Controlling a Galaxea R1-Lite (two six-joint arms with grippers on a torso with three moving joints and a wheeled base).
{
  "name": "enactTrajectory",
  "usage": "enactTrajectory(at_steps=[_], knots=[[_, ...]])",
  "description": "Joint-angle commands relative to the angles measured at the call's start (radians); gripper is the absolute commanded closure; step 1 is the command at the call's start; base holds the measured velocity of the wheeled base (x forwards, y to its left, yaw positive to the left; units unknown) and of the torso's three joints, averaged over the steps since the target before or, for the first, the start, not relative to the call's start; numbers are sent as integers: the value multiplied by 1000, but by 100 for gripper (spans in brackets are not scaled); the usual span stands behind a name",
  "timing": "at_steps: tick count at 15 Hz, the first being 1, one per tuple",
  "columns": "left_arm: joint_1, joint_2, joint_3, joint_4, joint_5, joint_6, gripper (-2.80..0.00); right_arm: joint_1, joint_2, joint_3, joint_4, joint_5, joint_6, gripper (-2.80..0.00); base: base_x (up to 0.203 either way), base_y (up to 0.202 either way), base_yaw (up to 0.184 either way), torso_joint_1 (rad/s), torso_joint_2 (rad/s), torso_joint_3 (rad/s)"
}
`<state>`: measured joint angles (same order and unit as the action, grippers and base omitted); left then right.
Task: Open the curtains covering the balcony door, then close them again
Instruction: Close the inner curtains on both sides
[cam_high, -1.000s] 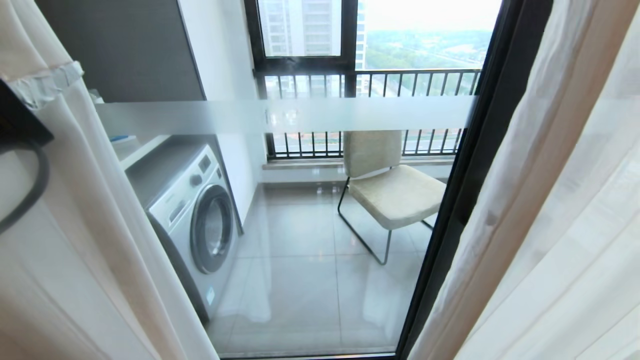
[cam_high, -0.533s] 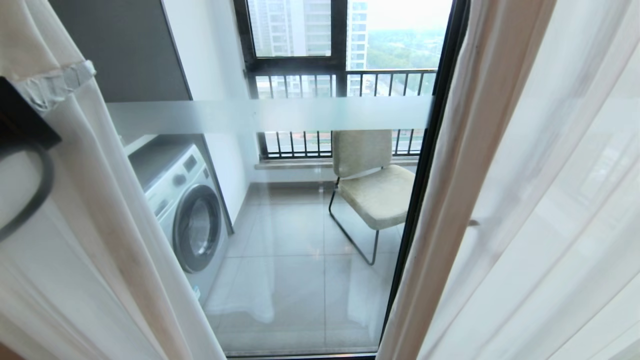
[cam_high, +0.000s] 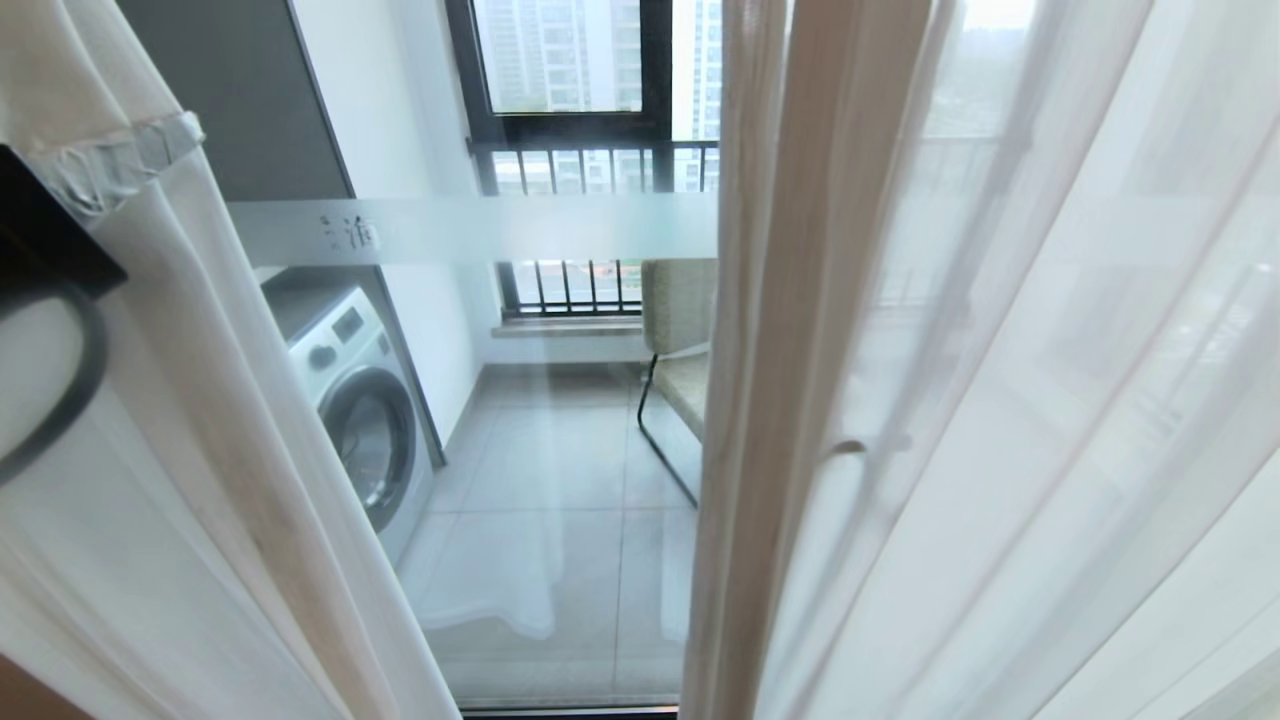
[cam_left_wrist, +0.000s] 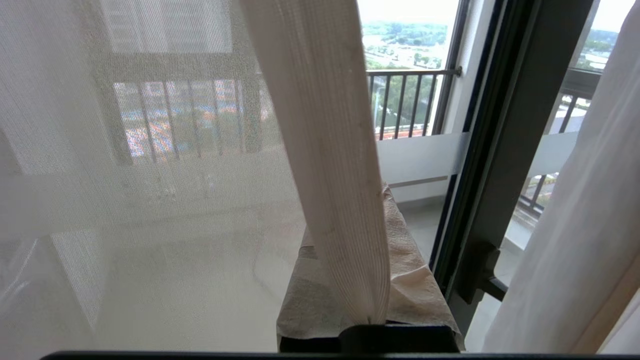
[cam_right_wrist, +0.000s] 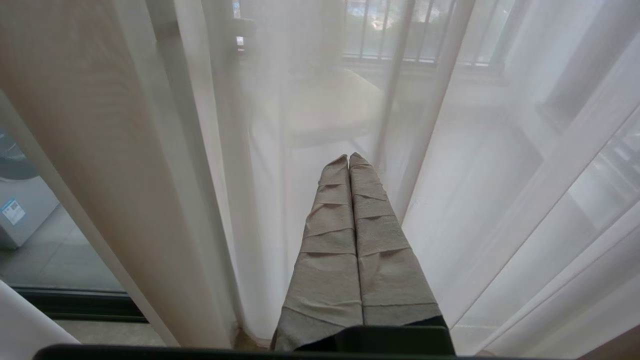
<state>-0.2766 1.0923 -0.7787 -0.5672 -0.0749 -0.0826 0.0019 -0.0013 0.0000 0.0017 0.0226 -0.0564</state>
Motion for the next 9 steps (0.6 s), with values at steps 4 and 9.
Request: enactTrajectory(at_steps=[4, 9], knots=[[-6, 1, -2, -6, 1, 0, 0, 1, 1, 0, 0, 0, 0, 0, 0, -191, 3, 1, 0, 1], [-6, 0, -4, -10, 3, 0, 0, 1, 1, 0, 0, 0, 0, 0, 0, -193, 2, 4, 4, 1]])
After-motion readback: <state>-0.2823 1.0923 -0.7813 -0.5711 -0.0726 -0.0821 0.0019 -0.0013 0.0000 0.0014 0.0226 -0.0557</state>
